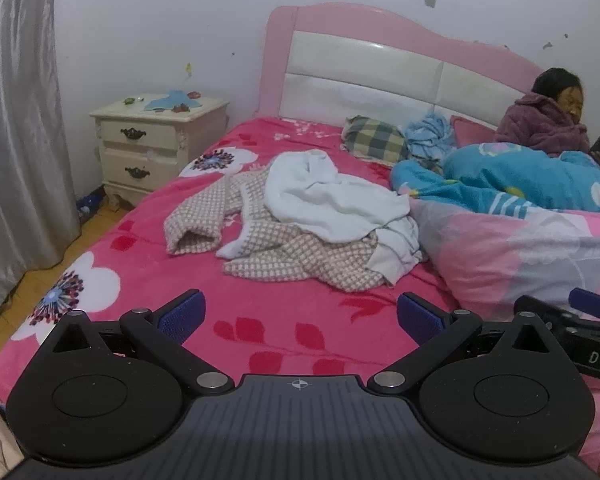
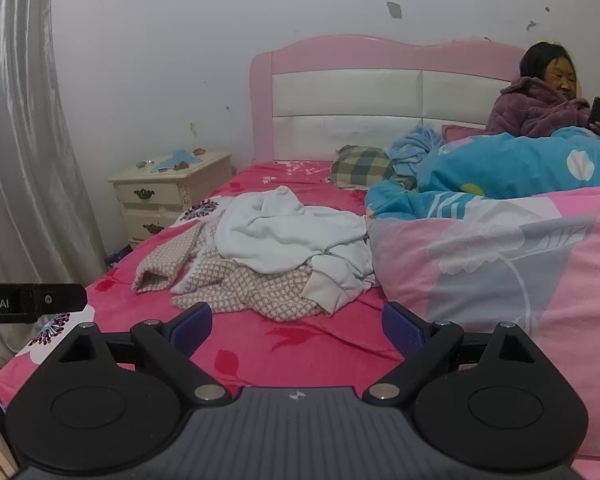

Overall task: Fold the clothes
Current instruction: 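Move both tools toward the white hoodie on the bed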

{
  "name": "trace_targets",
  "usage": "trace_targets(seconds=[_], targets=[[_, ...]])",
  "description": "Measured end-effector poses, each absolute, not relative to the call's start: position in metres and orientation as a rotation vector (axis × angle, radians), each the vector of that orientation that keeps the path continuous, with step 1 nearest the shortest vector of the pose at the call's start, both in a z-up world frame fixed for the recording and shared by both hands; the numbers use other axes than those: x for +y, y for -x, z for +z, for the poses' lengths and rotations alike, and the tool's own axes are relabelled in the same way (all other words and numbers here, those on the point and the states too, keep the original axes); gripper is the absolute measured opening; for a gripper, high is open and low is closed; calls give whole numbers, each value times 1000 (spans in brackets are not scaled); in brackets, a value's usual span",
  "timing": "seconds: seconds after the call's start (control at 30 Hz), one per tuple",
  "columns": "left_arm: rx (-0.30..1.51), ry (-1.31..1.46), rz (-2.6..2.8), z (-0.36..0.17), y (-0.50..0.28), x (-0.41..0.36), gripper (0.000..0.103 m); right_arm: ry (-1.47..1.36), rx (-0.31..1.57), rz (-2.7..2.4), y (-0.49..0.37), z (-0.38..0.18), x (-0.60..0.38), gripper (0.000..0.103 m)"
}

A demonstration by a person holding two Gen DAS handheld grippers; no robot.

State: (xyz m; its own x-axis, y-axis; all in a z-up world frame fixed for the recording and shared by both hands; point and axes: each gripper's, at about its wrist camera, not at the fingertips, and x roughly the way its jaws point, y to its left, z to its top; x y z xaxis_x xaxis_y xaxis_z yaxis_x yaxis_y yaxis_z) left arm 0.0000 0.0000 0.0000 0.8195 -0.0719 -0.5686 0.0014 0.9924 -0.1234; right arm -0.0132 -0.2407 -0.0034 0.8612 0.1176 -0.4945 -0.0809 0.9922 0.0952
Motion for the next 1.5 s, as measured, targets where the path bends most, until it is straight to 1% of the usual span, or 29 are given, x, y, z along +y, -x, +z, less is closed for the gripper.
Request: trace_targets(seconds=[0.17, 0.37, 0.83, 1.0, 1.23, 1.4, 1.5], targets=[[598, 118, -8, 2, 3, -3, 103, -53, 516, 103, 13, -1, -239, 95], [683, 99, 20, -12, -6, 7, 103, -38, 503, 100, 15, 1, -234, 95], [661, 84, 42, -17, 3, 0, 103, -52, 521, 97, 16, -6, -237, 95], [683, 79, 36, -22, -1, -1, 103, -17, 525, 98, 11, -11, -234, 95], [684, 63, 88, -29, -28, 3, 103, 113, 526, 107, -7, -21, -223, 95], [782, -34, 115, -33, -71, 4, 103, 160, 516, 136, -38, -40, -214, 95], [796, -57, 167, -27, -96, 3, 103, 129, 520, 144, -61, -58, -212, 95]])
